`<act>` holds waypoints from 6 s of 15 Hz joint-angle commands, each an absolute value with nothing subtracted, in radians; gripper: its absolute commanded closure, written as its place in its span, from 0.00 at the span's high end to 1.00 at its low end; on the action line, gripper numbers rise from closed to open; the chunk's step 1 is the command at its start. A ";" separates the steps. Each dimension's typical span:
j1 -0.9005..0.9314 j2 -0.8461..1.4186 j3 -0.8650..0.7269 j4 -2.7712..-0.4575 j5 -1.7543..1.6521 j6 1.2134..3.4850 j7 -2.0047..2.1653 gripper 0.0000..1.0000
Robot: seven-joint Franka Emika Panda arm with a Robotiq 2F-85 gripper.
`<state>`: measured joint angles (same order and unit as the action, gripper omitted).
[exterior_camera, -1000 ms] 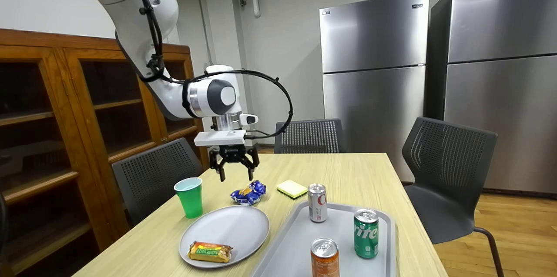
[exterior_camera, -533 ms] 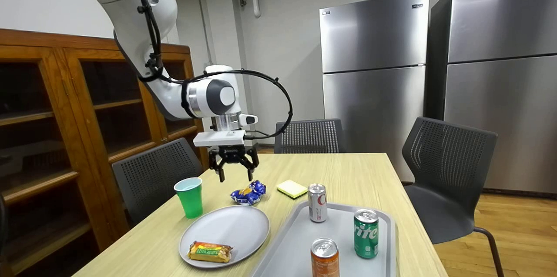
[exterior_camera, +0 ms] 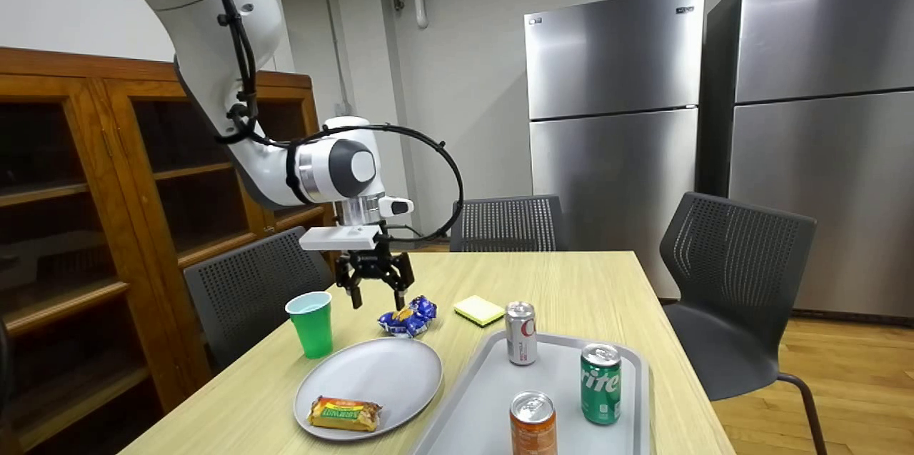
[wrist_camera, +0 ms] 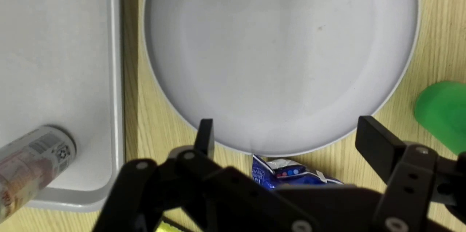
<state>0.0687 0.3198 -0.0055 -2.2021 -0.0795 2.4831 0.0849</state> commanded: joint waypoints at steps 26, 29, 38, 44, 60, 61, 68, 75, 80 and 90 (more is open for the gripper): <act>0.125 0.283 -0.011 -2.482 0.163 2.689 0.551 1.00; 0.133 0.275 -0.017 -2.509 0.179 2.694 0.566 1.00; 0.146 0.292 -0.022 -2.564 0.211 2.741 0.689 1.00; 0.139 0.322 -0.018 -2.556 0.230 2.785 0.737 1.00; 0.148 0.388 -0.021 -2.548 0.250 2.841 0.800 0.77; 0.150 0.389 -0.022 -2.548 0.247 2.844 0.798 0.74; 0.163 0.384 -0.034 -2.554 0.233 2.853 0.797 0.18; 0.189 0.282 -0.031 -2.618 0.224 2.907 0.771 0.17; 0.215 0.190 0.012 -2.673 0.206 2.917 0.726 0.17; 0.236 0.156 0.232 -2.687 0.286 2.892 0.524 0.17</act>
<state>0.2293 0.1757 0.1821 -2.6738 0.2539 2.9050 0.6114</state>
